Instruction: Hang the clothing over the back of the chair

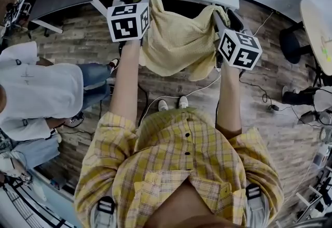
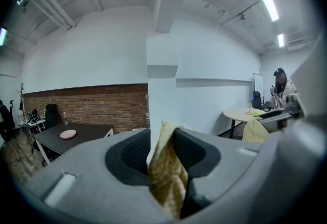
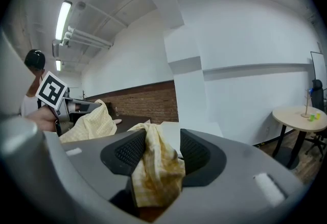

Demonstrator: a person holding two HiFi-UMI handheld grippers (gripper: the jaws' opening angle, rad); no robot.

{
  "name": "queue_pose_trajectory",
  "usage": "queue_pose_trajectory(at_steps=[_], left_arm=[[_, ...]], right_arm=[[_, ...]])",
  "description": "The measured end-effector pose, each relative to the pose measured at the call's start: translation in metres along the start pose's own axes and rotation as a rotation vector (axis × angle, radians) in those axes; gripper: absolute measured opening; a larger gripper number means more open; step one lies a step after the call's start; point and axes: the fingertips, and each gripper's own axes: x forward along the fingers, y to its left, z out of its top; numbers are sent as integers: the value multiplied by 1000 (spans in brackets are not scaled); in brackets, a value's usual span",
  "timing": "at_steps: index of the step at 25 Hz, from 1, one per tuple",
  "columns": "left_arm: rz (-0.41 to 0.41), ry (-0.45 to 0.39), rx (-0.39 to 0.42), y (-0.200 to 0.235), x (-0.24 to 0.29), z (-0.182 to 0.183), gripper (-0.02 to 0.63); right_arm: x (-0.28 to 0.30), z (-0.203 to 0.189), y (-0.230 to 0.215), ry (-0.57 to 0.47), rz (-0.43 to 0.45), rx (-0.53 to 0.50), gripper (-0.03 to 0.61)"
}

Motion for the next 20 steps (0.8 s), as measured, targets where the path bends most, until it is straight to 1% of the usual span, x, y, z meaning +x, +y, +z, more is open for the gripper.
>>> queue_pose_trajectory(at_steps=[3,6,9,10,13,15,17,20], left_arm=[[-54,6,-24,-2,2,-2,152],[-115,28,-40,-6,1,-1,176],[-195,105,-26,-8,3,-1,186],[-208,132,-19,-6,4,-1,192],[-203,183,-7,3,12,-5,209],[-190,204,3,8,19,-7,222],[-179,210,2,12,22,-7,232],[-172,187,-14,16,22,1,239]], right_arm=[[-1,5,-2,-16,44,60,227],[-3,10,0,-3,86,65,247],[-1,16,0,17,118,53,256],[0,18,-2,23,124,55,258],[6,24,-8,36,148,77,262],[14,26,-13,63,159,64,275],[18,28,-21,86,144,45,291],[19,35,-30,70,127,56,291]])
